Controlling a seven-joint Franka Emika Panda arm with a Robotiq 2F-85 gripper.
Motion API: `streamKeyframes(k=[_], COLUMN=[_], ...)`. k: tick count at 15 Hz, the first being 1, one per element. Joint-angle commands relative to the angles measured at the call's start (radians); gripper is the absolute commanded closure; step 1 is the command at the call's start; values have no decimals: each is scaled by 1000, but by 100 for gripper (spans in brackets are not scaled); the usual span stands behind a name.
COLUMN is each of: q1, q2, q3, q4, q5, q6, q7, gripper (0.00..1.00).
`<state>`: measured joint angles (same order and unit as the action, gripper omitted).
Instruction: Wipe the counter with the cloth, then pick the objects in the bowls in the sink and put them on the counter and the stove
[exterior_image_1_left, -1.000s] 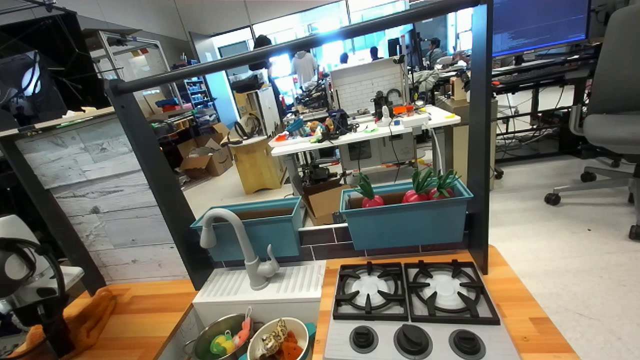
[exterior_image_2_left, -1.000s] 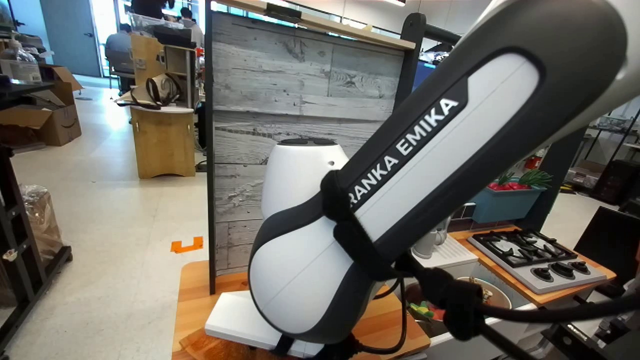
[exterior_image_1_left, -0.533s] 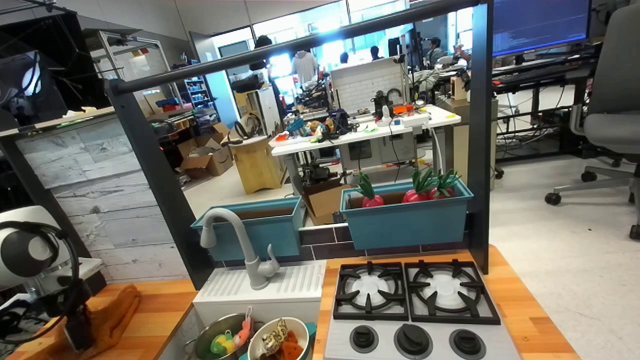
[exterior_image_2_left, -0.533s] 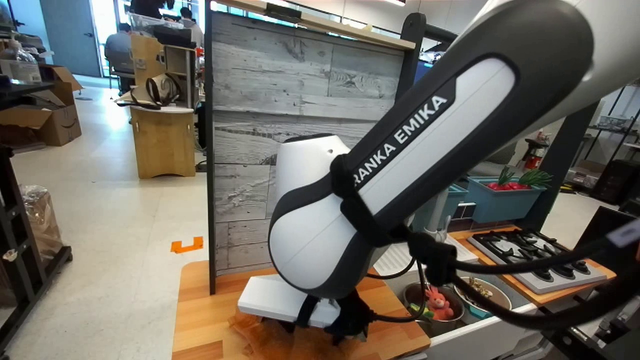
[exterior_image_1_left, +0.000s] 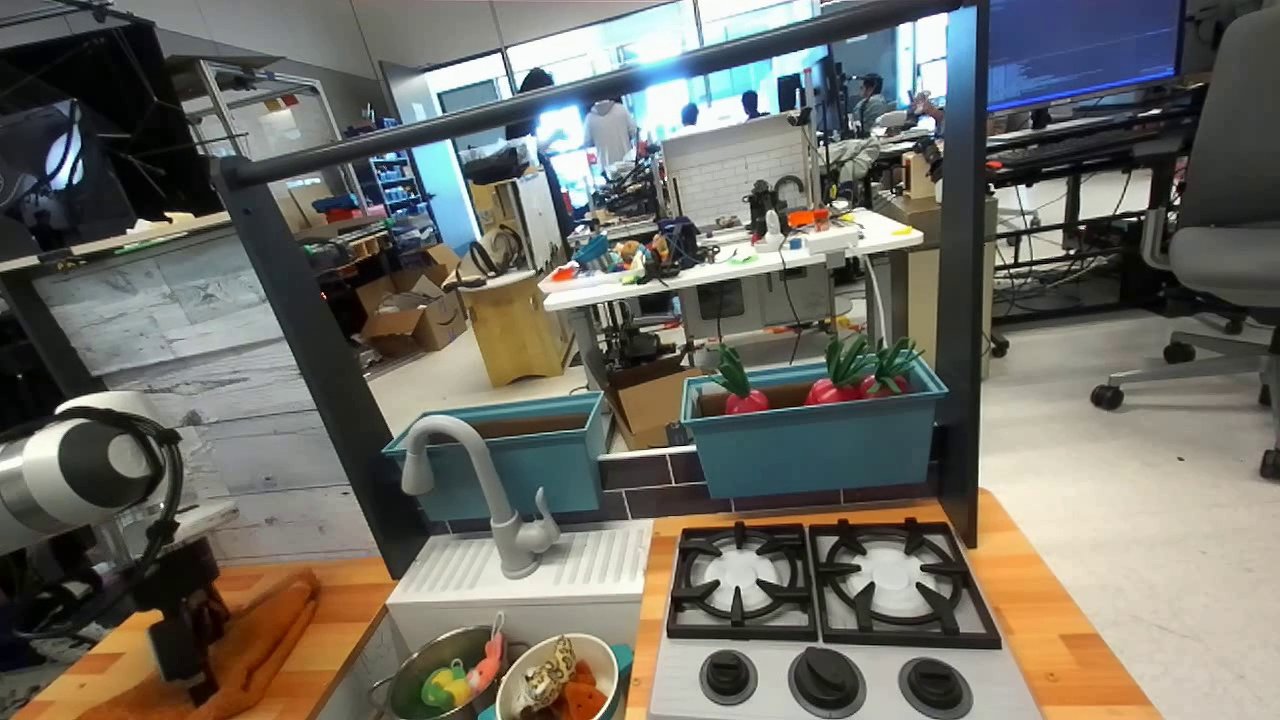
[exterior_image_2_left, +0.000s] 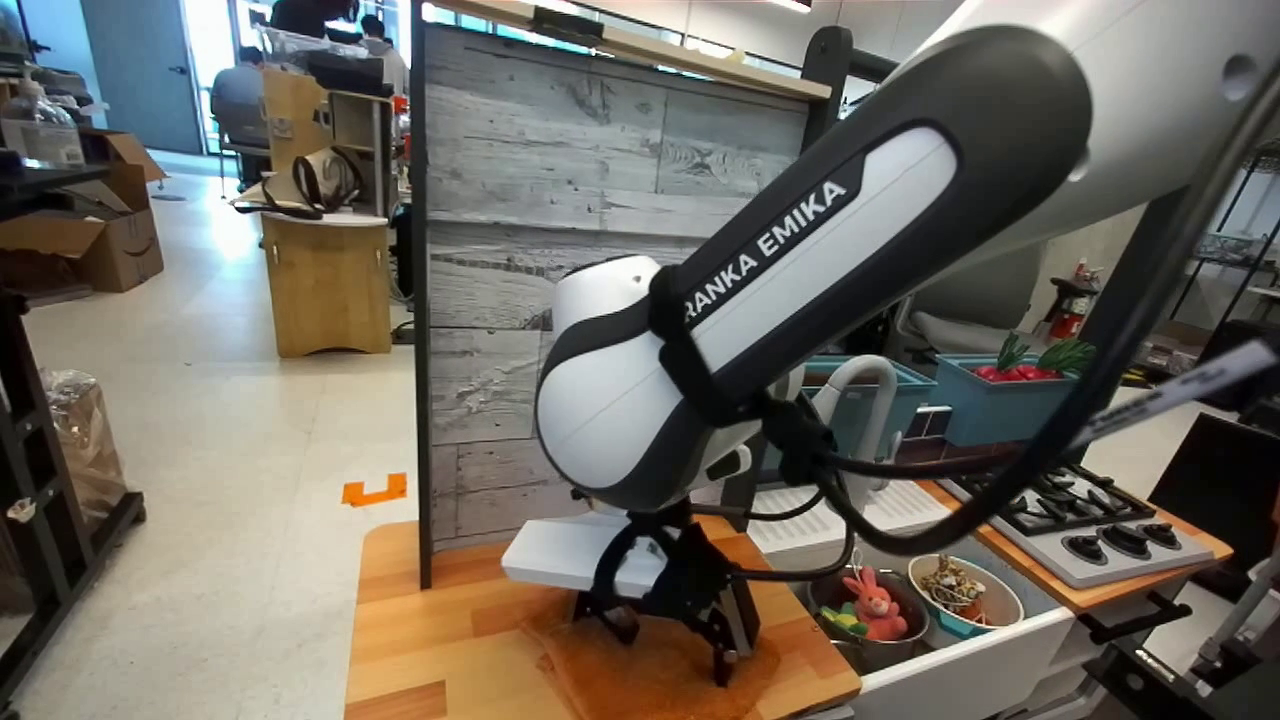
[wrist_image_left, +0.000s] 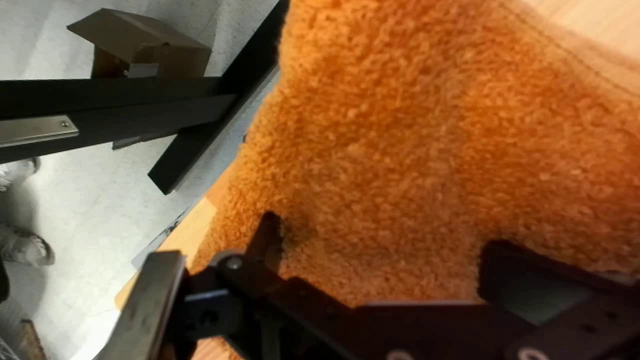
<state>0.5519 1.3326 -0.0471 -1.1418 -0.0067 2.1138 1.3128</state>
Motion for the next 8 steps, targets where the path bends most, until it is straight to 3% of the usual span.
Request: streamKeyframes(k=[1,3,8], q1=[-55,-53,20], q2=[59,55,84], q3=[-54,-77,-14], q4=[-6,-19,-29], q5=[4,-20,-19], q6=[41,180,475], q7=[70,84,50], gripper=[0,0,0])
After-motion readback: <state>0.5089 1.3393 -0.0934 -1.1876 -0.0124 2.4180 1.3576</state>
